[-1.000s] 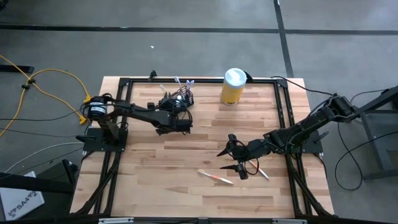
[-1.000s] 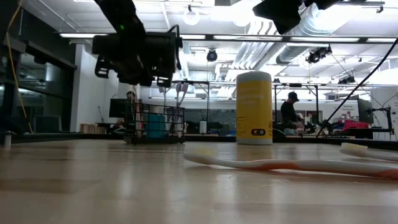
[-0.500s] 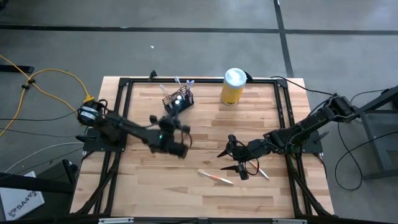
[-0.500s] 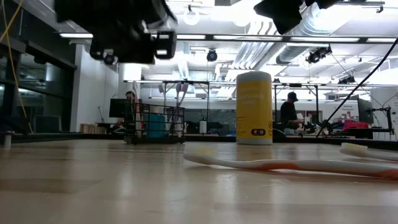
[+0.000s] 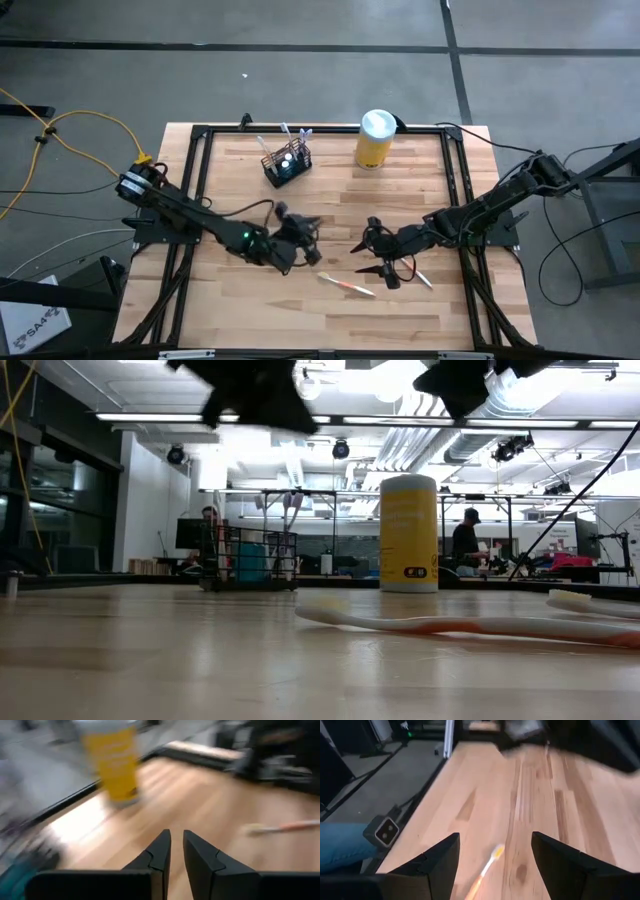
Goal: Pick & Place toothbrushing station
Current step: Put the left orange toothbrush into the left section of the wire organizer
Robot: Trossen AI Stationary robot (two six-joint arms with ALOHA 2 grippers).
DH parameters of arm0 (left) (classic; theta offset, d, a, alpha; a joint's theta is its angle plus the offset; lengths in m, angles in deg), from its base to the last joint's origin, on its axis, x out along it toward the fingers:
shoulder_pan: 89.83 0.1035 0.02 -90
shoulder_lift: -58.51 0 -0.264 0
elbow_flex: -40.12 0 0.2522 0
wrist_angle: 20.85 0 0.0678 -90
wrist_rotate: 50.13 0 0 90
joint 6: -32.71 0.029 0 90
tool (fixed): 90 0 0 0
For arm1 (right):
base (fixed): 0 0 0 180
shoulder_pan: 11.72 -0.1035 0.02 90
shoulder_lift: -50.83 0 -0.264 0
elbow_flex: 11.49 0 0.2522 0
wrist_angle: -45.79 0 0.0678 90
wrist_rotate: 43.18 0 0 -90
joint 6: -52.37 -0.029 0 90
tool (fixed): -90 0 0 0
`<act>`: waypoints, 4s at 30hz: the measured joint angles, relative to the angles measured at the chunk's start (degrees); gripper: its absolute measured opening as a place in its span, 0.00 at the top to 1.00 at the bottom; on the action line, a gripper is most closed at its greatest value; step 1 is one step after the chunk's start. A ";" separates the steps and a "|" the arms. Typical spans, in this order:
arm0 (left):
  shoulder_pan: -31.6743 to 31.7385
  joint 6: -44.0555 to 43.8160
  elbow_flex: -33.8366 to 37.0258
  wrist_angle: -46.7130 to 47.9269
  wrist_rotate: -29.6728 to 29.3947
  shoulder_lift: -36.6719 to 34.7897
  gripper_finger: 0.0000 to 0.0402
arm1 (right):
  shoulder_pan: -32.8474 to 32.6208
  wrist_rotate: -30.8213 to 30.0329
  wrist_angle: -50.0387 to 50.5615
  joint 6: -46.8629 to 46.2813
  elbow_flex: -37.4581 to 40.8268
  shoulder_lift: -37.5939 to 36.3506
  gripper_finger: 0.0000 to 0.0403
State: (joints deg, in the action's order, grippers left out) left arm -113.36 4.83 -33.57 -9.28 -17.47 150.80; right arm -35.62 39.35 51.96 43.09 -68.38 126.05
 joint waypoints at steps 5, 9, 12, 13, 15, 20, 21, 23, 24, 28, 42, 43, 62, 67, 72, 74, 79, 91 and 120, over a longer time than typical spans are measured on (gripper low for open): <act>-0.20 18.44 -0.01 -15.10 17.14 0.00 0.89 | 0.00 -0.01 5.53 -5.59 0.01 0.00 0.41; -0.41 21.02 -0.01 -16.60 25.95 0.00 0.89 | 0.00 -0.13 9.94 -10.28 0.00 0.00 0.41; -0.35 20.80 -0.01 -15.93 26.53 0.02 0.89 | 0.00 0.01 11.94 -12.18 0.01 0.00 0.41; -0.32 20.60 -0.01 -15.90 26.52 0.02 0.89 | -0.01 0.20 12.46 -12.75 0.00 -0.01 0.41; -0.31 20.57 -0.01 -15.99 26.17 0.02 0.89 | -0.13 0.42 14.15 -13.55 0.00 -0.33 0.41; -1.77 16.76 -0.01 -17.38 18.45 0.02 0.89 | -0.15 0.42 16.63 -15.11 0.02 -0.37 0.41; -2.25 16.05 -0.01 -17.37 16.39 0.02 0.89 | -0.15 0.43 16.66 -15.13 0.02 -0.37 0.41; -3.28 15.50 -0.01 -17.33 12.20 0.02 0.89 | -0.15 0.40 16.78 -15.15 0.00 -0.37 0.41; -3.82 15.80 -0.01 -17.31 10.96 0.02 0.89 | -0.15 0.32 16.74 -15.15 0.02 -0.37 0.41; -5.39 17.57 0.01 -18.15 13.18 0.04 0.89 | -0.15 0.15 16.28 -15.95 0.02 -0.37 0.41; -2.00 15.02 0.03 -20.79 35.18 0.35 0.89 | -1.19 2.05 14.80 -20.88 0.02 0.22 0.41; -2.19 16.90 0.03 -20.79 35.88 0.35 0.89 | -1.71 2.03 14.77 -21.15 0.02 0.40 0.41; -7.53 17.36 0.03 -15.78 39.97 0.35 0.89 | -7.78 -3.43 5.88 -23.64 -0.02 14.41 0.41; -9.03 19.06 0.03 -14.00 39.85 0.35 0.89 | -9.01 -9.29 5.83 -21.01 -1.30 17.69 0.41; -10.50 19.03 0.07 -12.60 39.84 0.35 0.89 | -10.89 -15.03 8.14 -16.46 -6.52 20.65 0.41; -10.99 19.00 0.07 -12.46 39.82 0.35 0.89 | -11.22 -16.36 9.63 -15.96 -8.59 22.18 0.41; -12.26 18.89 0.07 -12.13 39.66 0.35 0.89 | -11.37 -18.95 12.86 -16.82 -11.59 26.74 0.41; -14.80 18.89 0.07 -11.72 39.69 0.35 0.89 | -11.58 -22.62 13.74 -23.19 -12.61 30.95 0.41; -14.93 16.24 0.14 -10.65 39.82 0.35 0.89 | -12.05 -23.85 9.74 -23.40 -12.70 35.80 0.41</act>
State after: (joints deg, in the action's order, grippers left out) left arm -128.29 21.07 -33.43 -19.94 22.35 151.15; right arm -47.66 15.51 61.71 19.69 -81.08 161.86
